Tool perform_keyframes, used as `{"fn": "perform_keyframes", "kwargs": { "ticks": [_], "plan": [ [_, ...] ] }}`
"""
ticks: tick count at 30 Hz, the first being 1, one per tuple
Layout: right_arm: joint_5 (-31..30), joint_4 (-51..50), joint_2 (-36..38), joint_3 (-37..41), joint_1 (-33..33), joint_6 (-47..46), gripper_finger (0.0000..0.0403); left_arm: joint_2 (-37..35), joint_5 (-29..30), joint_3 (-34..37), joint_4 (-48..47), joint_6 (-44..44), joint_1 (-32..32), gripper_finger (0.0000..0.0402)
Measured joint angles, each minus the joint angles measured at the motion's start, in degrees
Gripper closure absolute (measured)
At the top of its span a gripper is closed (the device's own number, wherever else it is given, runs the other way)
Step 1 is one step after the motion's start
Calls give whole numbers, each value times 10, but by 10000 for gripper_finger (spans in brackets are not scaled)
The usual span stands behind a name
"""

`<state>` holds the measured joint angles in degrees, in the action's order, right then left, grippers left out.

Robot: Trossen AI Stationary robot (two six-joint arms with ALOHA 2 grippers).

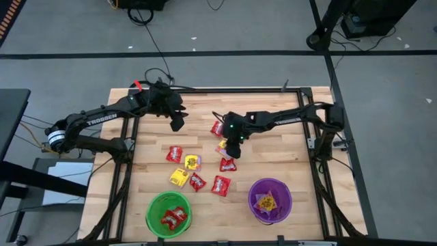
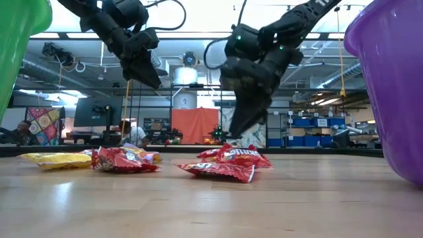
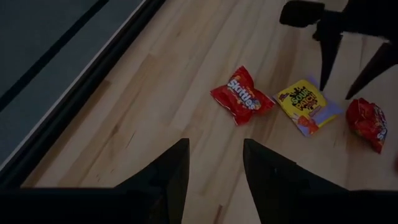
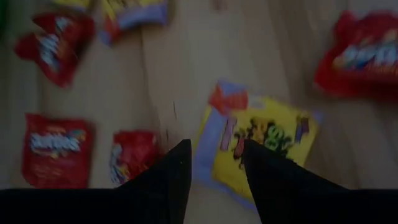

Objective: Sort candy by brand, put in halloween buckets
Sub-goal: Put the yellow candy into the purple bucket

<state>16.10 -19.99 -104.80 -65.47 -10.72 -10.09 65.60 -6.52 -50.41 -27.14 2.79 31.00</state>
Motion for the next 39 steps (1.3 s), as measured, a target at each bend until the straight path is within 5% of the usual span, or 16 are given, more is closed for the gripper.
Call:
{"fn": "perform_keyframes", "kwargs": {
  "ticks": [7,24,39],
  "plan": [
    [-11,5,-22,0,5,28,228,0,0,0,4,0,0,245],
    [-44,17,-10,21,-15,26,75,0,0,0,-1,11,0,245],
    [-48,110,-9,94,-13,-37,82,0,0,0,-1,15,0,245]
  ]
}}
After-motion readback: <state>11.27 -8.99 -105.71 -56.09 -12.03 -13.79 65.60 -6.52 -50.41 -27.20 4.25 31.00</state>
